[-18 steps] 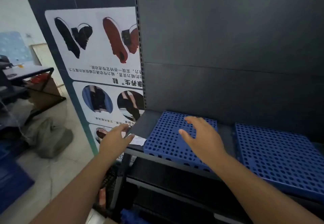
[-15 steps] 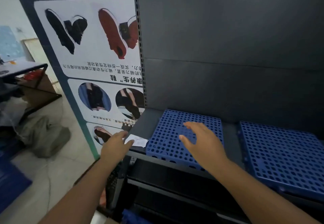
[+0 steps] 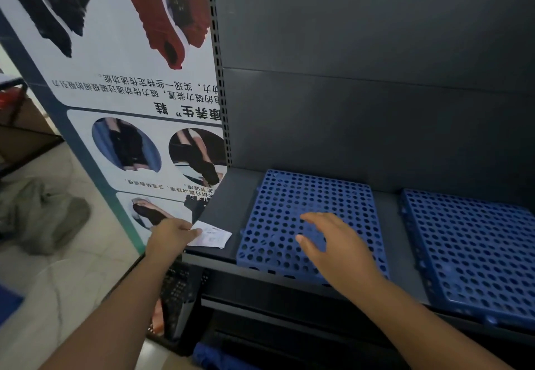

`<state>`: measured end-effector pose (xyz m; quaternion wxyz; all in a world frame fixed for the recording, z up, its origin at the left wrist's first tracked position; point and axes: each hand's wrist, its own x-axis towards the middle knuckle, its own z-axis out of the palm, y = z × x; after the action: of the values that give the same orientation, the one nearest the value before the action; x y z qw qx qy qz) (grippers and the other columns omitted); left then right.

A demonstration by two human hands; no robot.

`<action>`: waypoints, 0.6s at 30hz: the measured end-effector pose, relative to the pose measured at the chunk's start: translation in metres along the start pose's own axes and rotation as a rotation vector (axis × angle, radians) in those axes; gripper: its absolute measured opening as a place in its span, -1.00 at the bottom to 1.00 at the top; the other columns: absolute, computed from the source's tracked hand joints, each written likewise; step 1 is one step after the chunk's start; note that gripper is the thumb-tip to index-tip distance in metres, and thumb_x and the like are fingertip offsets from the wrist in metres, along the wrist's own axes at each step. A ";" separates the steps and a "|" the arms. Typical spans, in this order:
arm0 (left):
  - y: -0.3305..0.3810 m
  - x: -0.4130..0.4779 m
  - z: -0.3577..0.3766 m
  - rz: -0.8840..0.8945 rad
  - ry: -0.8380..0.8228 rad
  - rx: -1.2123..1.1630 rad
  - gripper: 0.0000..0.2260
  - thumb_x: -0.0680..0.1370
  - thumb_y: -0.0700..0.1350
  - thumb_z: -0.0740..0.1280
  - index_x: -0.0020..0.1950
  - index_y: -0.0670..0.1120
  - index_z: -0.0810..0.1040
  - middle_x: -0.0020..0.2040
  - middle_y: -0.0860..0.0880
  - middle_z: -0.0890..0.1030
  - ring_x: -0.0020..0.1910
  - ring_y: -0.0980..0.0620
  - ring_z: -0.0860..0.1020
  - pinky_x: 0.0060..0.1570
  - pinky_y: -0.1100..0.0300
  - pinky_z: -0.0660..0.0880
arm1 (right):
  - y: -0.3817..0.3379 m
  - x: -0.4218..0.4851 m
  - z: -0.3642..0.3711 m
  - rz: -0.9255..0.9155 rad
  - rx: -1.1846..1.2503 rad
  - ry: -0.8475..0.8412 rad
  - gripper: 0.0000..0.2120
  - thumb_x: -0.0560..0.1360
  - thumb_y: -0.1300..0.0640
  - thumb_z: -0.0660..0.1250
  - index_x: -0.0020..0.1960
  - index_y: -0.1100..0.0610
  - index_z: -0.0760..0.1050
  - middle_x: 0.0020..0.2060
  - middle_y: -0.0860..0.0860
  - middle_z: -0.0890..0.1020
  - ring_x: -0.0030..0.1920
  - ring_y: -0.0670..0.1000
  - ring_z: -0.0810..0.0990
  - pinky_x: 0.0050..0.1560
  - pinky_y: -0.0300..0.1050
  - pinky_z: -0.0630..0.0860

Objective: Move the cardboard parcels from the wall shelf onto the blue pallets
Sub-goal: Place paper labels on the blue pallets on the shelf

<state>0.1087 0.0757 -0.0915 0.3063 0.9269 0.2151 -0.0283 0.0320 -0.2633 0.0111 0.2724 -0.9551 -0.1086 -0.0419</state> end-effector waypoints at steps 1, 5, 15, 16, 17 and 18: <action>0.001 -0.002 -0.004 0.000 0.009 0.010 -0.74 0.44 0.08 0.48 -0.28 -0.10 0.64 -0.21 -0.09 0.68 -0.14 -0.10 0.62 -0.08 0.09 0.50 | 0.000 0.001 0.001 -0.003 0.004 0.006 -0.55 0.56 -0.14 0.25 0.42 -0.10 0.35 0.35 -0.15 0.44 0.32 -0.12 0.42 0.27 -0.17 0.41; -0.003 -0.006 -0.018 -0.006 0.040 -0.062 -0.81 0.44 -0.01 0.50 -0.08 -0.12 0.71 -0.06 -0.09 0.69 -0.06 -0.10 0.62 -0.01 0.10 0.50 | -0.002 0.004 0.002 -0.025 0.002 -0.002 -0.54 0.56 -0.15 0.24 0.42 -0.09 0.35 0.35 -0.15 0.44 0.32 -0.13 0.42 0.27 -0.21 0.39; 0.089 -0.067 -0.048 0.101 -0.084 -0.839 -0.91 0.52 -0.17 0.44 -0.17 -0.12 0.59 -0.26 -0.02 0.70 -0.26 0.03 0.61 -0.26 0.19 0.50 | -0.012 0.020 0.000 0.081 0.215 -0.061 -0.63 0.57 -0.09 0.27 0.36 -0.06 0.40 0.21 -0.13 0.53 0.02 -0.14 0.47 0.21 -0.10 0.47; 0.101 -0.075 -0.044 0.118 -0.123 -0.861 -0.91 0.52 -0.16 0.43 -0.17 -0.11 0.60 -0.24 -0.01 0.72 -0.25 0.05 0.62 -0.28 0.21 0.50 | -0.012 0.020 0.001 0.104 0.244 -0.061 -0.62 0.57 -0.09 0.27 0.36 -0.05 0.40 0.19 -0.13 0.53 0.01 -0.14 0.47 0.20 -0.12 0.47; 0.110 -0.081 -0.037 0.136 -0.165 -0.864 -0.92 0.53 -0.15 0.43 -0.15 -0.12 0.61 -0.22 -0.01 0.73 -0.24 0.07 0.64 -0.30 0.24 0.50 | -0.012 0.019 0.000 0.135 0.294 -0.058 -0.62 0.56 -0.10 0.28 0.35 -0.04 0.41 0.15 -0.14 0.54 0.00 -0.13 0.48 0.17 -0.14 0.47; 0.120 -0.091 -0.031 0.142 -0.209 -0.882 -0.93 0.53 -0.15 0.42 -0.12 -0.13 0.61 -0.18 -0.02 0.73 -0.23 0.07 0.66 -0.30 0.25 0.52 | -0.011 0.018 0.000 0.175 0.350 -0.049 -0.63 0.56 -0.09 0.30 0.32 -0.02 0.42 0.10 -0.13 0.54 0.00 -0.12 0.51 0.13 -0.15 0.48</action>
<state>0.0742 -0.0277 0.0170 0.6929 0.7124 0.1107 -0.0062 0.0474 -0.2511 0.0195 0.4343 -0.8996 -0.0373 0.0249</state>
